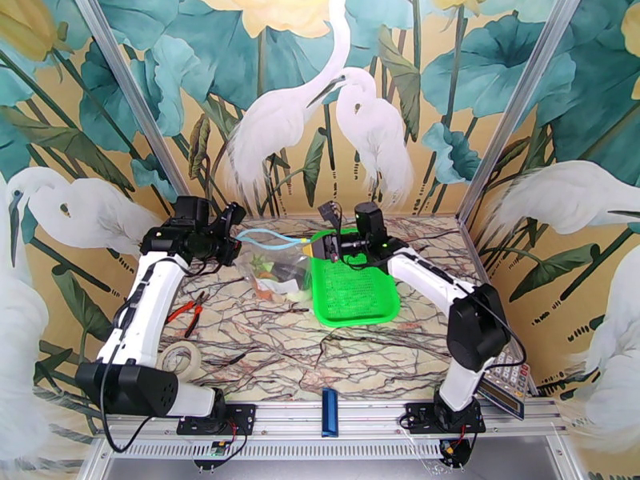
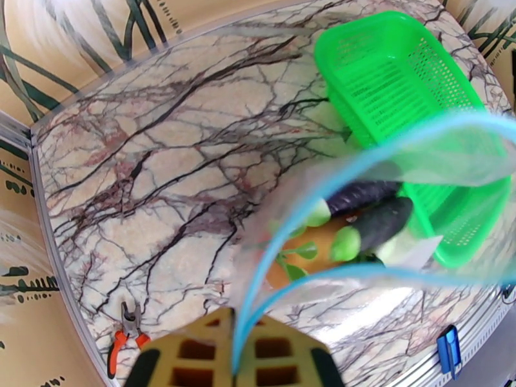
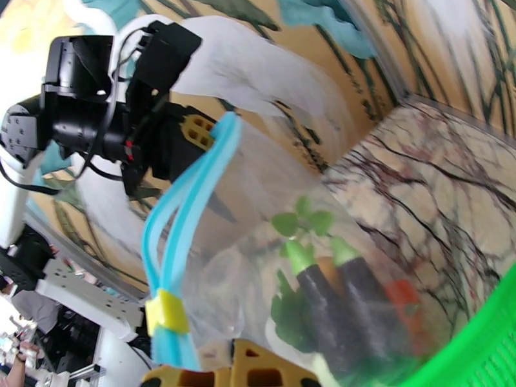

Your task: Place the food in the zip-top bag and seal the zipper

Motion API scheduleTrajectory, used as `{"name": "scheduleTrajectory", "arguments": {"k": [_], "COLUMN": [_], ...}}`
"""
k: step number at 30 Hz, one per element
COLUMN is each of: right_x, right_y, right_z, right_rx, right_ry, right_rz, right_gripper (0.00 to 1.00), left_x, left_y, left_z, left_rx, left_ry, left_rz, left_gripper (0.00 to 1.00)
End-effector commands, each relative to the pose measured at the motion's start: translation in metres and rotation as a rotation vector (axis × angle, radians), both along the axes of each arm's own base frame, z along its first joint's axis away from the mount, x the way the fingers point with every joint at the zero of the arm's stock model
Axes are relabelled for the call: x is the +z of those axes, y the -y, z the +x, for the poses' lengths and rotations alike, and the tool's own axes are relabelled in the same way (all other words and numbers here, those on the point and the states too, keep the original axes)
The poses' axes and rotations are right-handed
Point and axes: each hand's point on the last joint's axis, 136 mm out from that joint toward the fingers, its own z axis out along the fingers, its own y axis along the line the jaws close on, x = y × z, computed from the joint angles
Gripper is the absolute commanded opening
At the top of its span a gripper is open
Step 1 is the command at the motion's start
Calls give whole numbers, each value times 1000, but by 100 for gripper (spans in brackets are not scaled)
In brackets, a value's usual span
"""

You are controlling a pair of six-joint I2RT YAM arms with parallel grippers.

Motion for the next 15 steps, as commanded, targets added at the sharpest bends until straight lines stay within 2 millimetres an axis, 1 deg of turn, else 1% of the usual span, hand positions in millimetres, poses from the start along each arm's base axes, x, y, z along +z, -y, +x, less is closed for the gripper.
{"name": "scheduleTrajectory", "arguments": {"k": [1, 3, 4, 6, 8, 9, 15], "right_x": [-26, -31, -30, -26, -21, -18, -10], "right_y": [6, 5, 5, 3, 2, 0, -4], "right_z": [7, 12, 14, 15, 16, 16, 19], "right_rx": [-51, -63, -65, -63, -54, -47, -36], "right_ry": [-9, -4, 7, 31, 51, 57, 75], "right_rz": [-89, -102, -97, -77, -54, -41, -7], "right_gripper": [0, 7, 11, 24, 31, 32, 32], "left_x": [-15, -19, -20, -20, -19, -18, -20], "left_y": [3, 5, 7, 9, 11, 12, 10], "left_z": [7, 11, 13, 16, 19, 20, 22], "left_rx": [-31, -39, -43, -55, -64, -66, -68], "left_ry": [-28, -43, -49, -58, -63, -64, -79], "left_rz": [-35, -51, -56, -68, -76, -78, -68], "left_gripper": [0, 0, 0, 0, 0, 0, 0]}}
